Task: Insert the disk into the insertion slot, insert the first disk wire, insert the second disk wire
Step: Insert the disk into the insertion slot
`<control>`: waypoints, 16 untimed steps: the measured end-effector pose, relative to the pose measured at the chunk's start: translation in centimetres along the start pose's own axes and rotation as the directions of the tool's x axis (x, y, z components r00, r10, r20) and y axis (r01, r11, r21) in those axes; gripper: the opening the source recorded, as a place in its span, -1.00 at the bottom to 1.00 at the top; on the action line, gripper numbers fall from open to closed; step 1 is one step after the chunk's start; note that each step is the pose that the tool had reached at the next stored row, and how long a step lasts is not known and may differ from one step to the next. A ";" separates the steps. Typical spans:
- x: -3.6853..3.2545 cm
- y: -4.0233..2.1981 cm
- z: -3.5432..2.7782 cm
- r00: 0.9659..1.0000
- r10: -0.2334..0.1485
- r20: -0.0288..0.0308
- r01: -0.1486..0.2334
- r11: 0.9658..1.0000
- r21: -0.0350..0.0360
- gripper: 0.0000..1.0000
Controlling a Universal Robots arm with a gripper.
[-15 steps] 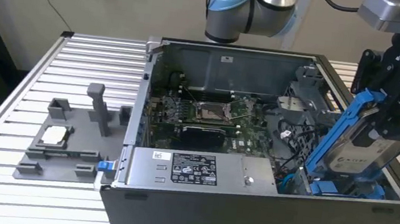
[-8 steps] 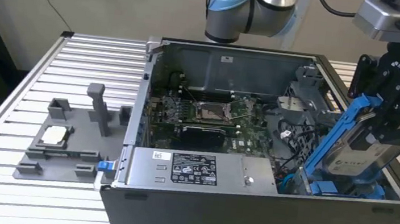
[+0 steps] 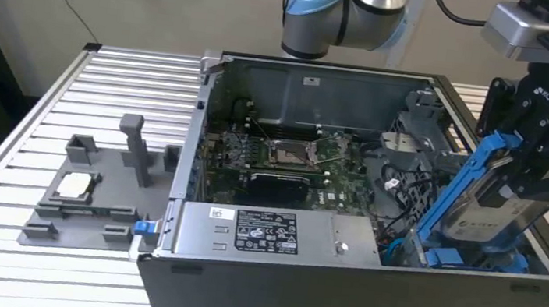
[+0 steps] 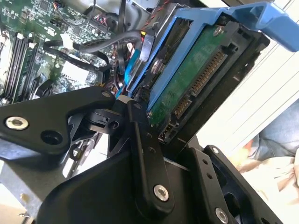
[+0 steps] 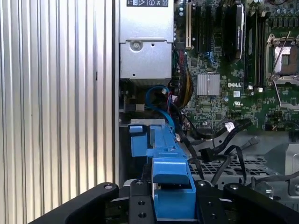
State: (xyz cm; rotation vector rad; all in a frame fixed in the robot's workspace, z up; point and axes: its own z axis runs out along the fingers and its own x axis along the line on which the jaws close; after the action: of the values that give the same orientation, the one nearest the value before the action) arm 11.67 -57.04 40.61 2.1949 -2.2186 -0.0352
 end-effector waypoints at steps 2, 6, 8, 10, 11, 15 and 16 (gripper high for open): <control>0.00 -0.01 0.23 1.000 0.000 0.001 0.000 1.000 0.000 -0.35; 0.02 -0.21 0.41 1.000 0.000 0.004 0.000 1.000 -0.001 -0.35; 0.01 -0.23 0.31 1.000 0.000 0.003 0.000 1.000 -0.002 -0.35; 0.00 -0.24 0.38 1.000 0.000 0.002 0.000 1.000 -0.001 -0.35; 0.01 -0.25 0.55 1.000 0.000 0.003 0.000 1.000 -0.001 -0.35; 0.00 -0.26 0.99 1.000 0.000 0.001 0.000 1.000 -0.001 -0.35; 0.00 -0.27 1.08 1.000 0.000 0.001 0.000 1.000 -0.001 -0.35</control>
State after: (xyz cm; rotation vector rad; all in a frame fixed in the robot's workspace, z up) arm 11.90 -57.04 39.52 2.1948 -2.2187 -0.0378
